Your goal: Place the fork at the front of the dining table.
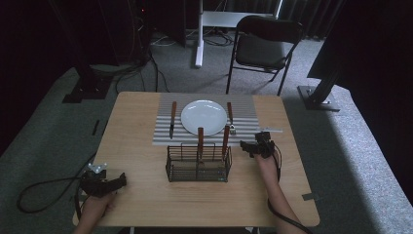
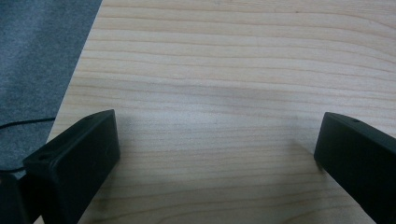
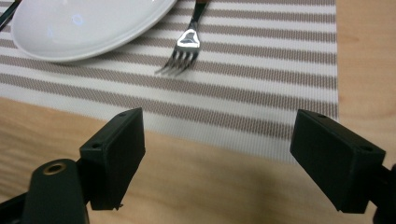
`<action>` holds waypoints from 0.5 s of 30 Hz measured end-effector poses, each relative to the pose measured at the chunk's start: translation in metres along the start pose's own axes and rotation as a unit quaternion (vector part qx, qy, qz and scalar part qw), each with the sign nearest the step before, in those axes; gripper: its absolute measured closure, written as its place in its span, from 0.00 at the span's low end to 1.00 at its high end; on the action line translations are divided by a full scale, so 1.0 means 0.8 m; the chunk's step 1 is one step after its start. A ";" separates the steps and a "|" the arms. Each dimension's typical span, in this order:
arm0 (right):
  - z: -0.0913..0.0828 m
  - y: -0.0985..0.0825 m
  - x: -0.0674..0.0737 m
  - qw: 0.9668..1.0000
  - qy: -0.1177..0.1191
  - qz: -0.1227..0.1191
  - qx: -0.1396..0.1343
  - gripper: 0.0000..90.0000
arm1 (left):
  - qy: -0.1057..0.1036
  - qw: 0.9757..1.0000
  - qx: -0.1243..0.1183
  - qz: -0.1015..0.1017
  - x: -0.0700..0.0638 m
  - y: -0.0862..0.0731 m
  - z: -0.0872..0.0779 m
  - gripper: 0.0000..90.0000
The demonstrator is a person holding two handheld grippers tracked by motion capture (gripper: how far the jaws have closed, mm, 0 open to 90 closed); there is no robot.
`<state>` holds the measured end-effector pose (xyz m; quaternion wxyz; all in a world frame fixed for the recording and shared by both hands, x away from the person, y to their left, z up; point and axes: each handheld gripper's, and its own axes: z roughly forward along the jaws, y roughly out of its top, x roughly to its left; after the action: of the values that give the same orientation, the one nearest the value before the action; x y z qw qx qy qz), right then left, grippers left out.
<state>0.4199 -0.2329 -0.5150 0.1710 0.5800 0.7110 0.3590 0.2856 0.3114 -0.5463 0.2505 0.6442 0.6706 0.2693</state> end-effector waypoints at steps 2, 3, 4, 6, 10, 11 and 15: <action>-0.004 -0.007 -0.001 1.000 -0.002 -0.002 0.000 0.19 | 0.000 1.000 0.000 0.000 0.000 0.000 0.000 0.00; -0.007 -0.012 -0.002 1.000 0.000 0.001 0.000 0.19 | 0.000 1.000 0.000 0.000 0.000 0.000 0.000 0.00; -0.010 -0.016 -0.003 1.000 0.001 0.003 0.000 0.19 | 0.000 1.000 0.000 0.000 0.000 0.000 0.000 0.00; -0.015 -0.022 -0.004 1.000 -0.005 -0.002 -0.001 0.19 | 0.000 1.000 0.000 0.000 0.000 0.000 0.000 0.00; -0.026 -0.034 -0.010 1.000 -0.015 -0.005 -0.008 0.18 | 0.000 1.000 0.000 0.000 0.000 0.000 0.000 0.00; -0.028 -0.037 -0.011 1.000 -0.013 -0.001 -0.008 0.18 | 0.000 1.000 0.000 0.000 0.000 0.000 0.000 0.00; -0.036 -0.047 -0.014 1.000 -0.015 -0.002 -0.008 0.18 | 0.000 1.000 0.000 0.000 0.000 0.000 0.000 0.00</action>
<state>0.3776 -0.2555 -0.5238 0.1871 0.5824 0.7067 0.3554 0.2856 0.3114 -0.5463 0.2506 0.6441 0.6707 0.2693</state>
